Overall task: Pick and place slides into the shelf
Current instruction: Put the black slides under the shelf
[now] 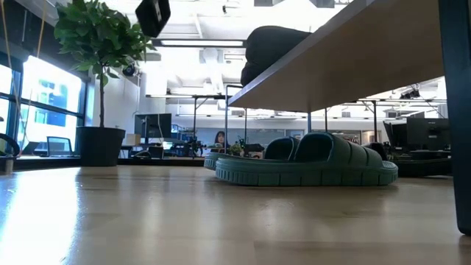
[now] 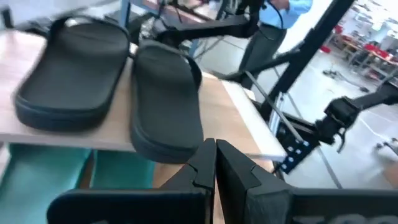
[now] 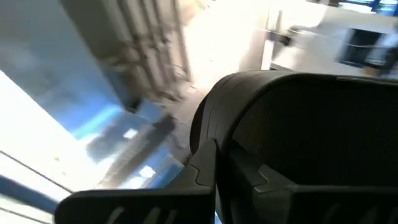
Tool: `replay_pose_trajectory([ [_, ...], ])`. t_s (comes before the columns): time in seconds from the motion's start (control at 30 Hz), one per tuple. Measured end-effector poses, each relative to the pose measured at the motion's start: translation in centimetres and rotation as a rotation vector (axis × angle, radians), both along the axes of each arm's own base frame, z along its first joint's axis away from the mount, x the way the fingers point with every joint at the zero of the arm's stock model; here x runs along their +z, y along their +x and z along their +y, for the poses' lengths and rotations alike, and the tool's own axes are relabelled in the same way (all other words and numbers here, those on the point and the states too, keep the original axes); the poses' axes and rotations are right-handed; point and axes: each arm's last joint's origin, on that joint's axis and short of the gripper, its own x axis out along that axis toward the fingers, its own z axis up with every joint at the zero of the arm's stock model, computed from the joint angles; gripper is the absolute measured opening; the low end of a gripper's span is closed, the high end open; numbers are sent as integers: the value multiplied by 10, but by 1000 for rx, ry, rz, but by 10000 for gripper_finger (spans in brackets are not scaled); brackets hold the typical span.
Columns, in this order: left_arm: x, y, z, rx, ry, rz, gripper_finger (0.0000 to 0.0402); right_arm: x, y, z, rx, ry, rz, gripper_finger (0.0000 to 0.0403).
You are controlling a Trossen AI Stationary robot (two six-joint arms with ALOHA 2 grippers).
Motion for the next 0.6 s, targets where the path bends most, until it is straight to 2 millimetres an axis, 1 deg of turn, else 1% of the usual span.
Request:
replay_pose_trajectory([
  [0.1,0,0,1,28,18,0,1,13,5,-9,16,-90,-79,0],
  [0.2,0,0,1,31,14,-1,1,20,16,-26,66,-125,-91,0],
  [0.33,0,0,1,36,5,-2,1,19,36,-55,136,-102,-37,0],
  [0.4,0,0,1,37,3,-2,1,17,46,-66,169,-99,-14,0],
  [0.47,0,0,1,38,1,-3,1,16,57,-73,198,-114,-2,0],
  [0.6,0,0,1,38,1,-2,1,13,86,-76,267,-119,-5,0],
])
